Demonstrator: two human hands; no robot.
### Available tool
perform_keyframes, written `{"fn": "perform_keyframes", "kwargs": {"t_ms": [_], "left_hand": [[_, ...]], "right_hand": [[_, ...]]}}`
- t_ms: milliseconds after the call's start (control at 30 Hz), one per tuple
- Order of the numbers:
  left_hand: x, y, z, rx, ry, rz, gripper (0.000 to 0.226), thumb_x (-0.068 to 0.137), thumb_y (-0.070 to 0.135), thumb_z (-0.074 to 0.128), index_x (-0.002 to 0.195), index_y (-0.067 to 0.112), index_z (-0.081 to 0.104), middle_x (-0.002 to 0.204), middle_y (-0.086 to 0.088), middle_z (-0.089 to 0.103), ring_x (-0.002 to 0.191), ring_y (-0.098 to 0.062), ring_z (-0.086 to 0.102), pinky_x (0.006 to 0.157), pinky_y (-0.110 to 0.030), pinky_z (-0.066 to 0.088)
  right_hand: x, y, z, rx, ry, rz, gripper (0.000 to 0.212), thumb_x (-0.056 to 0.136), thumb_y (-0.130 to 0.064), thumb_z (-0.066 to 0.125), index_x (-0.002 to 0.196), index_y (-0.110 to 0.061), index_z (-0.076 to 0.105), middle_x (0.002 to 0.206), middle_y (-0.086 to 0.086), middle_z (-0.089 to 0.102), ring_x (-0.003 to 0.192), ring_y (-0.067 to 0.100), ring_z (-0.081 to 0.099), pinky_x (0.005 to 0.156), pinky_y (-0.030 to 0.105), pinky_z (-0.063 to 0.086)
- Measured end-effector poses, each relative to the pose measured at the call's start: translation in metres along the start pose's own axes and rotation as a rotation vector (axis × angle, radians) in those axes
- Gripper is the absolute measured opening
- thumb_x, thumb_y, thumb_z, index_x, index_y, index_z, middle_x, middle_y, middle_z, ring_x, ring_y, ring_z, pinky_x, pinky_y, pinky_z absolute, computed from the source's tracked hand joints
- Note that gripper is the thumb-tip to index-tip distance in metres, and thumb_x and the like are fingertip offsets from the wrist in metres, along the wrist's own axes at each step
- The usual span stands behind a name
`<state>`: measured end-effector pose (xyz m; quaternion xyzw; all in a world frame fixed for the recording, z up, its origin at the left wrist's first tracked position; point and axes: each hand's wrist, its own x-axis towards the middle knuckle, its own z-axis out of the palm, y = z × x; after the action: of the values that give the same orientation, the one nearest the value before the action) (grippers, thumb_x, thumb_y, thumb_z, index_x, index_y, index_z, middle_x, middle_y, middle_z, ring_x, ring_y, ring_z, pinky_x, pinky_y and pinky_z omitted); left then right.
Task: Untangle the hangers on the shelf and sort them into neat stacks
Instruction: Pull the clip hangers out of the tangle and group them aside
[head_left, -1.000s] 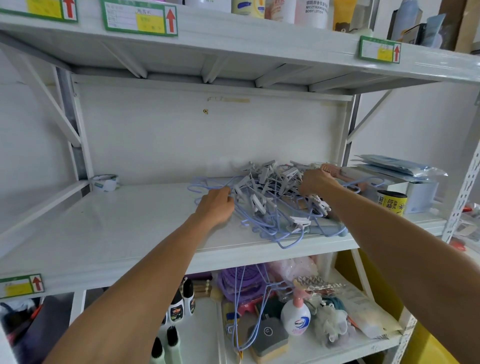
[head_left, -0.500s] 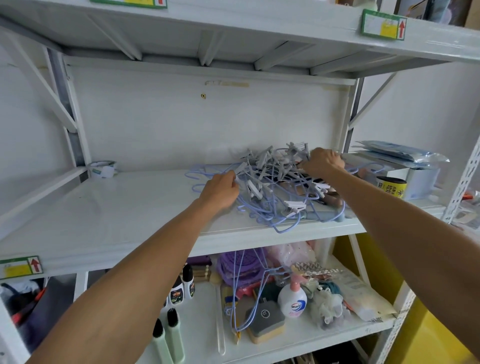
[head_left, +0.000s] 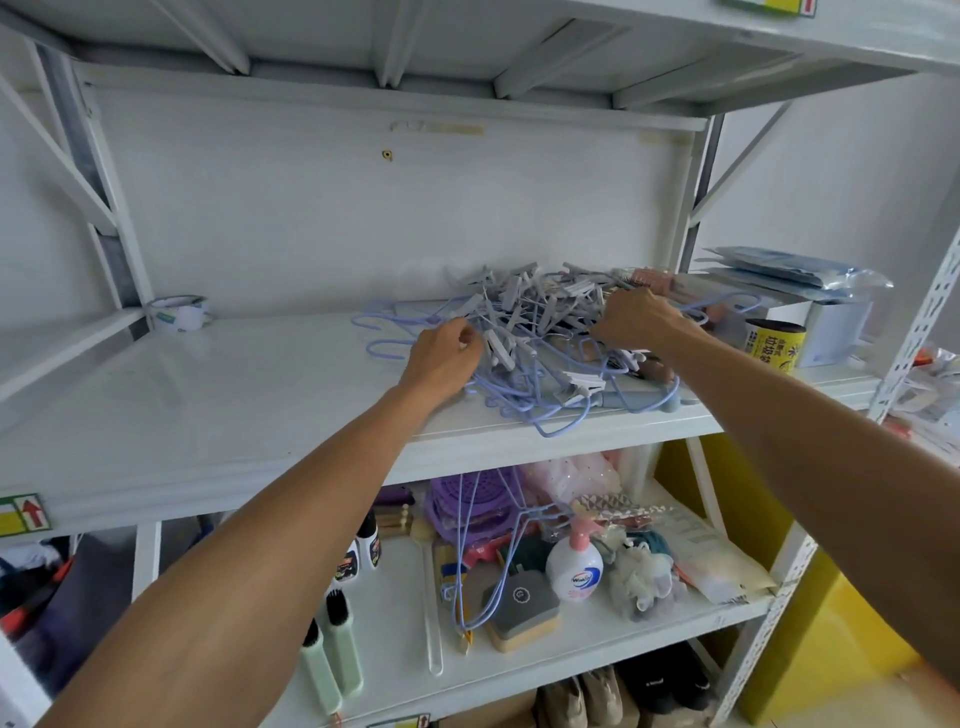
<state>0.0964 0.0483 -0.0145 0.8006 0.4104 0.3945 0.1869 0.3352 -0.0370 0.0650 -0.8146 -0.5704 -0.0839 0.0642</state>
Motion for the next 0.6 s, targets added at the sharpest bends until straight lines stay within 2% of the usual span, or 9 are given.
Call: {"fn": "perform_keyframes", "kwargs": {"t_ms": [100, 200, 300, 400, 467, 500, 533, 600], "left_hand": [[-0.002, -0.002, 0.007, -0.05, 0.019, -0.006, 0.035, 0.094, 0.043, 0.039, 0.085, 0.02, 0.064, 0.079, -0.001, 0.066, 0.085, -0.028, 0.064, 0.088, -0.044, 0.045], [-0.005, 0.004, 0.01, 0.059, 0.013, -0.009, 0.058, 0.097, 0.056, 0.036, 0.078, 0.009, 0.065, 0.073, -0.01, 0.067, 0.079, -0.022, 0.061, 0.091, -0.043, 0.031], [0.001, 0.011, 0.009, 0.178, 0.043, 0.02, 0.056, 0.09, 0.064, 0.051, 0.064, 0.015, 0.058, 0.062, -0.003, 0.061, 0.073, -0.019, 0.057, 0.085, -0.041, 0.026], [0.009, 0.02, 0.005, 0.13, -0.01, -0.007, 0.043, 0.09, 0.049, 0.062, 0.066, 0.012, 0.06, 0.06, 0.001, 0.059, 0.074, -0.022, 0.059, 0.087, -0.042, 0.037], [0.01, 0.026, 0.001, 0.137, -0.004, -0.005, 0.037, 0.092, 0.039, 0.061, 0.072, 0.008, 0.064, 0.063, -0.002, 0.062, 0.074, -0.027, 0.063, 0.083, -0.043, 0.048], [0.01, 0.03, 0.0, 0.152, 0.014, 0.005, 0.036, 0.092, 0.037, 0.06, 0.072, 0.007, 0.063, 0.065, -0.004, 0.063, 0.075, -0.028, 0.064, 0.078, -0.041, 0.051], [0.011, 0.032, -0.002, 0.158, 0.034, -0.004, 0.035, 0.092, 0.036, 0.06, 0.072, 0.007, 0.061, 0.066, -0.004, 0.063, 0.075, -0.028, 0.064, 0.071, -0.039, 0.051], [0.011, 0.034, -0.003, 0.15, 0.068, -0.048, 0.031, 0.09, 0.035, 0.062, 0.072, 0.011, 0.057, 0.068, -0.001, 0.061, 0.075, -0.025, 0.062, 0.065, -0.033, 0.046]], "right_hand": [[0.009, 0.0, 0.005, -0.043, -0.023, -0.021, 0.036, 0.092, -0.032, 0.054, 0.062, -0.011, 0.054, 0.067, 0.005, 0.058, 0.059, 0.015, 0.053, 0.053, 0.026, 0.042], [0.01, -0.004, 0.006, -0.069, -0.046, -0.056, 0.036, 0.093, -0.033, 0.054, 0.064, -0.011, 0.055, 0.068, 0.002, 0.057, 0.061, 0.014, 0.053, 0.06, 0.029, 0.049], [0.007, -0.009, 0.005, -0.107, -0.048, -0.066, 0.034, 0.092, -0.031, 0.056, 0.065, -0.01, 0.056, 0.068, 0.002, 0.058, 0.066, 0.017, 0.056, 0.071, 0.033, 0.054], [0.001, -0.013, 0.001, -0.125, -0.058, -0.034, 0.026, 0.087, -0.028, 0.06, 0.07, -0.009, 0.061, 0.074, 0.004, 0.062, 0.071, 0.021, 0.059, 0.075, 0.036, 0.058], [-0.005, -0.022, 0.0, -0.123, 0.019, 0.013, 0.023, 0.087, -0.032, 0.062, 0.09, -0.009, 0.063, 0.098, 0.011, 0.062, 0.083, 0.024, 0.062, 0.073, 0.036, 0.057], [-0.008, -0.027, 0.0, -0.115, 0.095, 0.021, 0.029, 0.089, -0.037, 0.06, 0.099, -0.01, 0.062, 0.11, 0.014, 0.059, 0.089, 0.026, 0.062, 0.071, 0.035, 0.055], [-0.01, -0.033, 0.001, -0.083, 0.163, 0.006, 0.035, 0.092, -0.043, 0.056, 0.1, -0.009, 0.062, 0.114, 0.014, 0.057, 0.09, 0.027, 0.063, 0.07, 0.034, 0.053], [-0.018, -0.047, 0.001, 0.004, 0.231, -0.053, 0.045, 0.095, -0.052, 0.048, 0.077, -0.011, 0.056, 0.1, 0.011, 0.062, 0.081, 0.025, 0.063, 0.069, 0.034, 0.054]]}}
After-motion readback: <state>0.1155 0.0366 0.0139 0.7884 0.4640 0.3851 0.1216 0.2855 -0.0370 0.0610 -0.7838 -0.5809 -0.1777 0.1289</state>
